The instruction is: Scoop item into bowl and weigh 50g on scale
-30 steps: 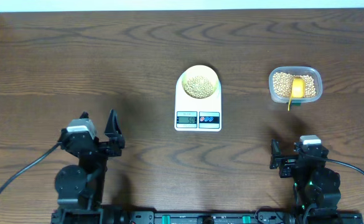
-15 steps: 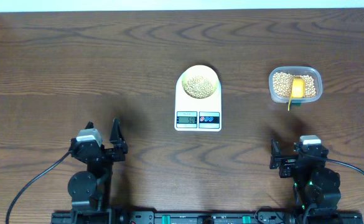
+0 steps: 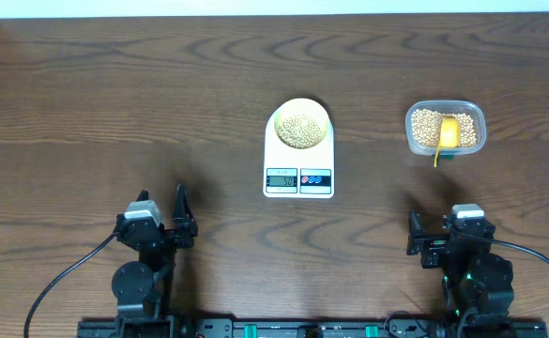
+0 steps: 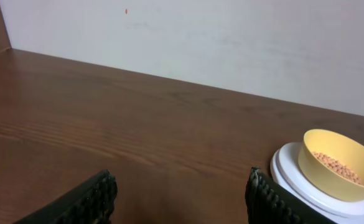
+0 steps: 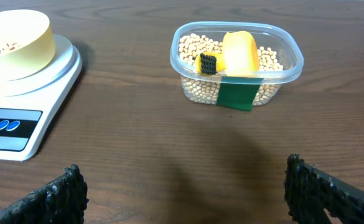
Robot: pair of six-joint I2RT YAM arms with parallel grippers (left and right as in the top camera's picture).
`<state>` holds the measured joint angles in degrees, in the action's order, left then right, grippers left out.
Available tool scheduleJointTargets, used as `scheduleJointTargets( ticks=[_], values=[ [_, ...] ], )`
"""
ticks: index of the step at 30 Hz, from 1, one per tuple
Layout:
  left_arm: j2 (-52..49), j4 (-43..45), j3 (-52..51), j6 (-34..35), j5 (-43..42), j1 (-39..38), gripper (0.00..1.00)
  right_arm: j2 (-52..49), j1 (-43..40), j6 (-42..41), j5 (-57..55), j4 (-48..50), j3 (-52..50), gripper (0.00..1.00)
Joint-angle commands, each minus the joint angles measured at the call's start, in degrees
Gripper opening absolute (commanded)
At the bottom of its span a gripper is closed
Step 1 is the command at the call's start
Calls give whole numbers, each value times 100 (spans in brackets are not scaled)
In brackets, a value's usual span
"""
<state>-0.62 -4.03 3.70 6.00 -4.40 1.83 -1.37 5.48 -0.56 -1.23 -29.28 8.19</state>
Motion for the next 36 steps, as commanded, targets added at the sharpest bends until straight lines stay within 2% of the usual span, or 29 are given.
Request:
scheduleJointTargets(
  ticks=[1, 9, 36],
  values=[
    [55, 31, -87, 31, -129, 24, 69, 46, -24, 85, 13, -4, -15, 99],
    [55, 37, -262, 28, -706, 24, 69, 46, -24, 85, 13, -4, -15, 99],
    [37, 44, -313, -103, -715, 24, 69, 46, -24, 85, 13, -4, -15, 99]
  ],
)
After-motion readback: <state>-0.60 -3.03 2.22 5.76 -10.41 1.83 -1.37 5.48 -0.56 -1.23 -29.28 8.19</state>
